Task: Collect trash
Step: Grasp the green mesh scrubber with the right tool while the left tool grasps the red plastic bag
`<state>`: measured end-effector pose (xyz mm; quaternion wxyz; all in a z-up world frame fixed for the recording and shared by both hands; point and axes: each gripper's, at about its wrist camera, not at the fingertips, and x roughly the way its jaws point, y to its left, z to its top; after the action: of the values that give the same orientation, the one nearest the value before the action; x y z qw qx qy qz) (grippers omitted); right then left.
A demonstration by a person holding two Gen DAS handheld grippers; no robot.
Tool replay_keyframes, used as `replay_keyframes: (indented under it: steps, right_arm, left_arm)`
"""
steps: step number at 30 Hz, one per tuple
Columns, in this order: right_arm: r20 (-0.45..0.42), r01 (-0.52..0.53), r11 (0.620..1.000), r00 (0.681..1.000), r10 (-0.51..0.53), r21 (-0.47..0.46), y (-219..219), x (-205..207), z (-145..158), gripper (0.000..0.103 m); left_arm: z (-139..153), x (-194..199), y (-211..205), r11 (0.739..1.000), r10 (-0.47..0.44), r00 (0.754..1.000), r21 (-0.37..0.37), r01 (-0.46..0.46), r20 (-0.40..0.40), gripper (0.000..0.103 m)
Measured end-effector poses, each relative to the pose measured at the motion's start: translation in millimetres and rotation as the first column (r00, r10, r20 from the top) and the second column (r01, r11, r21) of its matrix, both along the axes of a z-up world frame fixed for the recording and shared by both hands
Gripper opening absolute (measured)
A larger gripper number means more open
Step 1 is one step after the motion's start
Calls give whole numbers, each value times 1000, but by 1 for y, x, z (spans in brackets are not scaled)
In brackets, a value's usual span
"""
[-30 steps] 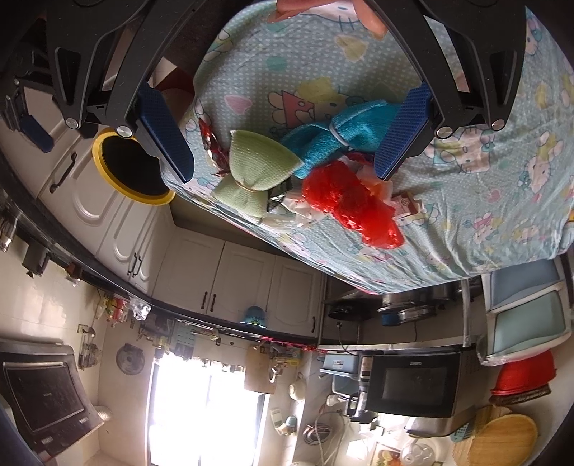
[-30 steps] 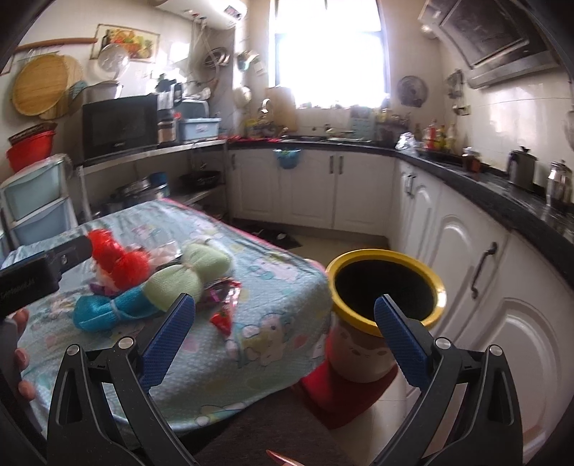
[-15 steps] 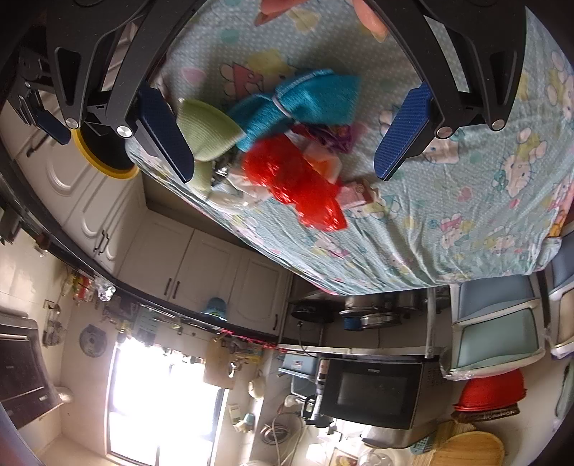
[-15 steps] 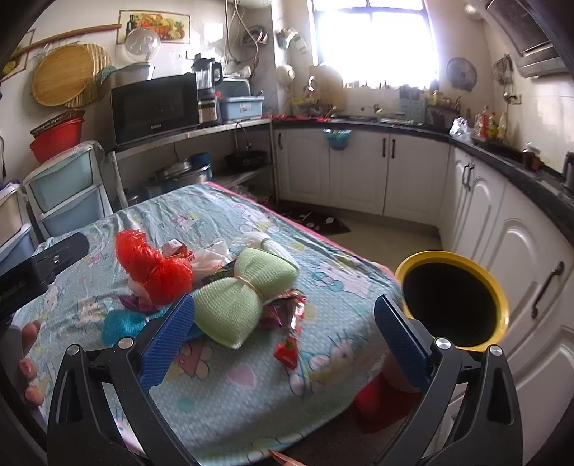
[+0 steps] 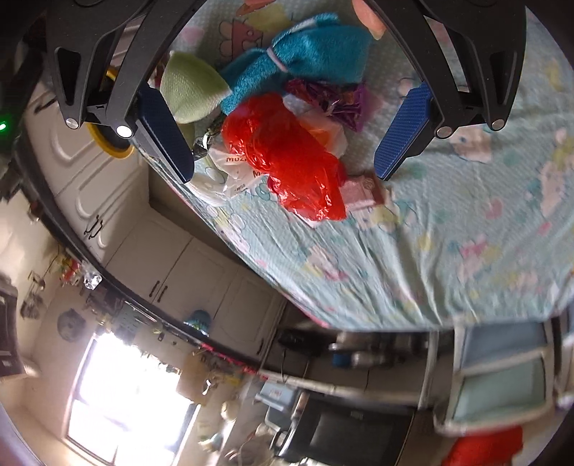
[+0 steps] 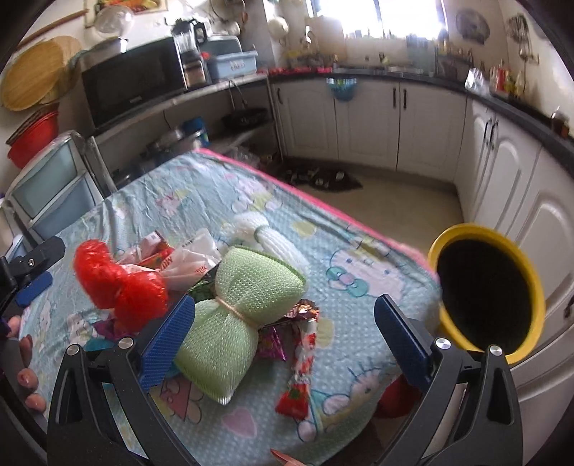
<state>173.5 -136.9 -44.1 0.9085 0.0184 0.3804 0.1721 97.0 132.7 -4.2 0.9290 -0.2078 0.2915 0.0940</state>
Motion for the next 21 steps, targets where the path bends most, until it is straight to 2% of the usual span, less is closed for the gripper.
replay_keyframes:
  steps: [3,6,9,11,12,14,21]
  right_arm:
    - [-88,-4,999,996,8,46,7,21,-16,97]
    - [-176,10,995,984,8,102,9,37,-29,97]
    - [-224,11,990,974,20,137,14,47,-37,97]
    - [-243,7,988,969,30,151,16,53,-41,91]
    - [-254,5,988,966,35,155,17,55,-42,81]
    - [-280,-6,985,958,55,173,20,60,-45,70]
    - [-232,-46,982,969,89,186,22,54,-33,58]
  left_arm:
    - [-9,13,8,999,3,1000,-33,-3,-20,93]
    - [-20,28,17,999,12,996,-44,-16,-85,93]
    - [-30,39,25,994,-3,993,-106,-10,-122,93]
    - [-35,43,28,991,-11,991,-132,-6,-130,92]
    - [-36,45,29,991,-13,991,-132,-5,-134,93]
    - [-39,48,29,990,-24,990,-139,4,-141,91]
    - [-42,50,23,991,-51,986,-129,31,-156,48]
